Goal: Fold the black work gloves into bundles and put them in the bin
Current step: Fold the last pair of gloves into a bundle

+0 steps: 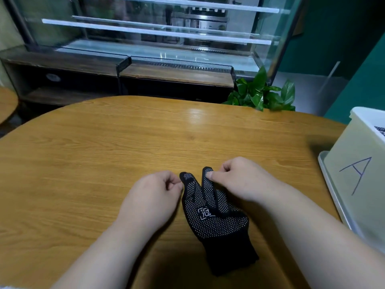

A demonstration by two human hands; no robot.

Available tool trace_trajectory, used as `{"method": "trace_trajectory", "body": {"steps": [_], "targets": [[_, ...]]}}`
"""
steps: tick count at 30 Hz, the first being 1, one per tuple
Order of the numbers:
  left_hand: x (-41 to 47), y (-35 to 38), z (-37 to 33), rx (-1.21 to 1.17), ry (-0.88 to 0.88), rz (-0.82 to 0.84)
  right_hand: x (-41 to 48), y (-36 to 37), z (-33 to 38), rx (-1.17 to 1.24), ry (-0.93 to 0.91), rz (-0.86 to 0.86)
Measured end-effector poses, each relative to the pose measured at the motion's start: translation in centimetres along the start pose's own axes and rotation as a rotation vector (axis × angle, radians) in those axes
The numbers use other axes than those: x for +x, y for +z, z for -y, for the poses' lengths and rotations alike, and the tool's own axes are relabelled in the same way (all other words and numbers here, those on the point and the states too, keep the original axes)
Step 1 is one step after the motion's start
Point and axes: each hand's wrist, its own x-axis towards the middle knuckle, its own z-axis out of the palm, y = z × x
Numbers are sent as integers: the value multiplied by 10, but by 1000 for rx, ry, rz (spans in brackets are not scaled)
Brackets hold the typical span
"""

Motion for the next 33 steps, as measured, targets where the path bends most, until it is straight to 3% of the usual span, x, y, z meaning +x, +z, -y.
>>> {"method": "trace_trajectory", "body": {"steps": [7,12,17,23,33], "targets": [[14,0,-11,-154,-149,89,9,6,16,87,59,61],[19,2,-13,-706,-337,205,12,14,13,229,44,27],[16,-1,-13,-983,-401,243,6,16,2,487,0,93],[7,5,-13,-1236,-337,276,-11,20,-9,537,-132,90],[-10,12,8,-1355,-93,328,-40,17,-26,496,-194,-34]]}}
